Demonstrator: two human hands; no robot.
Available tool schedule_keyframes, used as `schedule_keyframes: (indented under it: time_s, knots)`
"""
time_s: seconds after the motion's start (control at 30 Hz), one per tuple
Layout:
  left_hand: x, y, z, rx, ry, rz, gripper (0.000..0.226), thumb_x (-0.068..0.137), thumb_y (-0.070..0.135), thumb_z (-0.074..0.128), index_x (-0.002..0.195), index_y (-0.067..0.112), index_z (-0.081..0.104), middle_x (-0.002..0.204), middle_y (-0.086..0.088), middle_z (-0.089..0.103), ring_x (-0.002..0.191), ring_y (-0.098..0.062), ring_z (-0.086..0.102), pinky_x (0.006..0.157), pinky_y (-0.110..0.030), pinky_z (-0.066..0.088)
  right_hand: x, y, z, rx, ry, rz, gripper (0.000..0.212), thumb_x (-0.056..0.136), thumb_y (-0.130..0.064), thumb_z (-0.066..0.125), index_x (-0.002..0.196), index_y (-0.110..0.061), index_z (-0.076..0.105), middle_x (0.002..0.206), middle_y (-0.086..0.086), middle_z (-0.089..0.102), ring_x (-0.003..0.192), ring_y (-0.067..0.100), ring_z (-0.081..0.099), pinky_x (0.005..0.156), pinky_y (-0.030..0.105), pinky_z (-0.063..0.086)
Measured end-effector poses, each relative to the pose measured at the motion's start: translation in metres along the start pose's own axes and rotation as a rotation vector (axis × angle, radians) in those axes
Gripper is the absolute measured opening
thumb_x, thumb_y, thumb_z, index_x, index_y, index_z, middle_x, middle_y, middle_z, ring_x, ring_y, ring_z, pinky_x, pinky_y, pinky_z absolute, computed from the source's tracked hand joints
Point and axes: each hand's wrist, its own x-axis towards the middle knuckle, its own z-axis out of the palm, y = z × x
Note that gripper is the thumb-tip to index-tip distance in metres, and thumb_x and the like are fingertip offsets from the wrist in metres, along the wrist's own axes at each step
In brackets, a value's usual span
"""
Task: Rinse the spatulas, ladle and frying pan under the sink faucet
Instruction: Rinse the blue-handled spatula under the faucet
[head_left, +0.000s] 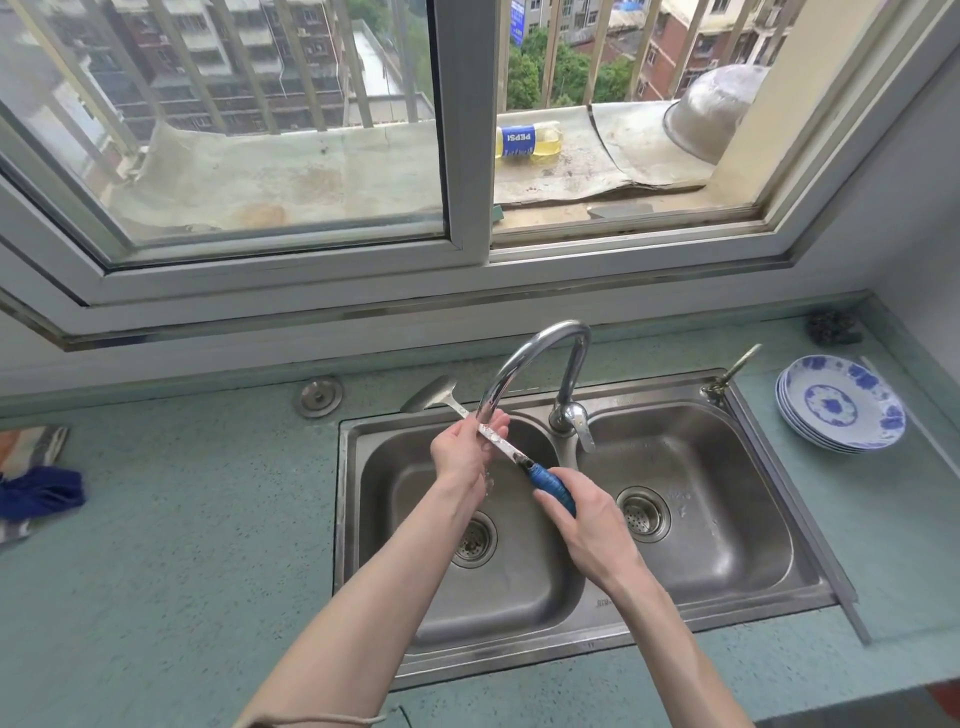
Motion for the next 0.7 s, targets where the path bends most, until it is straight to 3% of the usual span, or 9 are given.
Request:
schedule_keyframes:
  time_s: [0.17,0.3,0.37,0.47,0.57,0.7]
  knots:
    - [0.016,0.018,-0.009,0.015,0.099,0.033,0.011,0.101,0.002,0.059,0.099,-0.007,0.063,0.088,-0.018,0.073,0.067,-0.020,0.075,0.081,-0.038,0.062,-0.016,0.023,-0.010,0.005,-0.062,-0.003,0.019,0.099,-0.041,0.065,0.118,-0.034,0.065,0.100,-0.019,0.068,0.091,0.004,0.063,0.083,0.031,0.050]
    - [0.012,0.012,-0.014,0.029,0.075,0.029,0.012,0.102,0.005,0.060,0.098,-0.006,0.063,0.098,-0.022,0.074,0.083,-0.030,0.074,0.087,-0.042,0.062,-0.013,0.029,-0.015,-0.130,-0.065,-0.006,0.019,0.100,-0.044,0.062,0.114,-0.032,0.063,0.097,-0.016,0.067,0.089,0.012,0.063,0.080,0.036,0.051]
    - [0.008,0.009,-0.014,0.021,0.065,0.030,0.010,0.100,0.004,0.061,0.098,-0.006,0.063,0.098,-0.021,0.073,0.086,-0.032,0.072,0.081,-0.039,0.064,-0.008,0.027,-0.014,-0.202,-0.057,0.005,0.020,0.101,-0.045,0.058,0.112,-0.029,0.060,0.099,-0.010,0.066,0.092,0.017,0.063,0.080,0.039,0.050]
    - [0.005,0.009,-0.012,0.008,0.027,0.040,0.008,0.101,0.003,0.060,0.100,-0.004,0.063,0.098,-0.020,0.074,0.085,-0.029,0.074,0.075,-0.034,0.064,-0.002,0.022,-0.012,-0.224,-0.032,-0.001,0.018,0.101,-0.046,0.056,0.109,-0.029,0.058,0.098,-0.008,0.064,0.092,0.019,0.063,0.078,0.041,0.051]
    - [-0.004,-0.003,-0.006,0.080,-0.079,-0.008,0.012,0.103,0.001,0.056,0.106,-0.005,0.065,0.105,-0.023,0.075,0.091,-0.027,0.076,0.078,-0.034,0.064,0.005,0.010,-0.004,-0.175,0.010,-0.033,0.019,0.101,-0.043,0.058,0.108,-0.026,0.059,0.095,-0.006,0.064,0.090,0.022,0.063,0.074,0.042,0.050]
    - [-0.014,-0.018,0.001,0.102,-0.147,-0.024,0.008,0.097,0.001,0.064,0.101,-0.005,0.067,0.107,-0.024,0.075,0.093,-0.026,0.076,0.087,-0.033,0.062,0.014,-0.003,0.005,-0.153,0.063,-0.044,0.022,0.100,-0.042,0.060,0.108,-0.021,0.062,0.096,-0.002,0.066,0.089,0.027,0.063,0.073,0.042,0.049]
